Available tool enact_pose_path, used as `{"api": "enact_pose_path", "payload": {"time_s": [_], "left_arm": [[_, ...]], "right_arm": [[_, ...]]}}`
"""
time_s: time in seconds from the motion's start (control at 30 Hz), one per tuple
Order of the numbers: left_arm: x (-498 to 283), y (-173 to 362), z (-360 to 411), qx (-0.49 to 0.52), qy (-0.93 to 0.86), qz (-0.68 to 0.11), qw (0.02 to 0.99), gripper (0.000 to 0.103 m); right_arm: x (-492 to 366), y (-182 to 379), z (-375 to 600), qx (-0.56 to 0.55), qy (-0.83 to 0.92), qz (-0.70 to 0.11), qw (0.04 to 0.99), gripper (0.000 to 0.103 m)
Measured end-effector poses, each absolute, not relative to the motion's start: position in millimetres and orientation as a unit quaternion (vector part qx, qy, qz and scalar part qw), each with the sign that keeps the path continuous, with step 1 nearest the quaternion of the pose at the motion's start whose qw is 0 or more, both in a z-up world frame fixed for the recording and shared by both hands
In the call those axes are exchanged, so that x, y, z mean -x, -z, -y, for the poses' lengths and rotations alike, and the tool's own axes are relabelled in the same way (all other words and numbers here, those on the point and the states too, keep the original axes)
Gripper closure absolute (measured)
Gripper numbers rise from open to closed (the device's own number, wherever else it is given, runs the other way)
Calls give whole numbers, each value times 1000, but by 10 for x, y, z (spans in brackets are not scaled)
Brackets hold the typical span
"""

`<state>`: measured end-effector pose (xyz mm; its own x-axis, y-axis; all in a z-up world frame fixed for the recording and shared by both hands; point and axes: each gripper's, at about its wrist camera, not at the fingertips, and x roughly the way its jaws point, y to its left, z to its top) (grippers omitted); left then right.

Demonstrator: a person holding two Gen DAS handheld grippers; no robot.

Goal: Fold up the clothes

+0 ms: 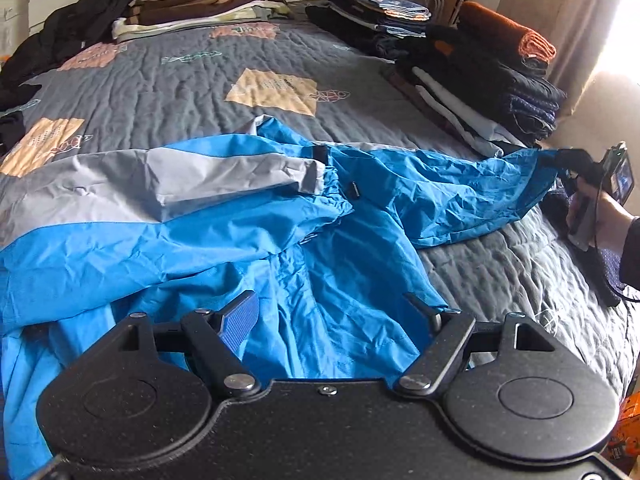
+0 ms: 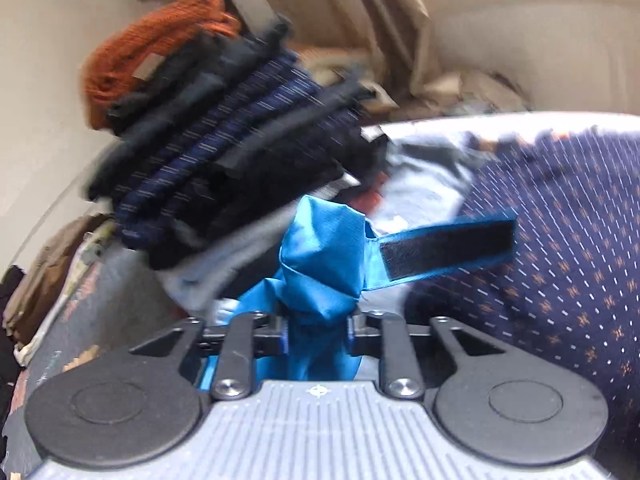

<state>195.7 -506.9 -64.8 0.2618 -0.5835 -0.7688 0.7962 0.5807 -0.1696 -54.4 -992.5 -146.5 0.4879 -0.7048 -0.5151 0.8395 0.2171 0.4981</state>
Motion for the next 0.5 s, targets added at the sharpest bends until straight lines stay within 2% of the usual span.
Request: {"api": "enact_pose_path", "payload": {"time_s": [0.1, 0.3, 0.5], "left_arm": [[-2004, 595, 4990, -119, 434, -418, 789, 27], [-2146, 468, 4611, -91, 408, -416, 807, 27], [-2312, 322, 4012, -64, 367, -415, 830, 27]], "right_arm": [[335, 1126, 9693, -335, 470, -73, 813, 86], [-497, 428, 8860, -198, 352, -91, 910, 87], [-1435, 43, 7755, -123, 220, -108, 962, 88]]}}
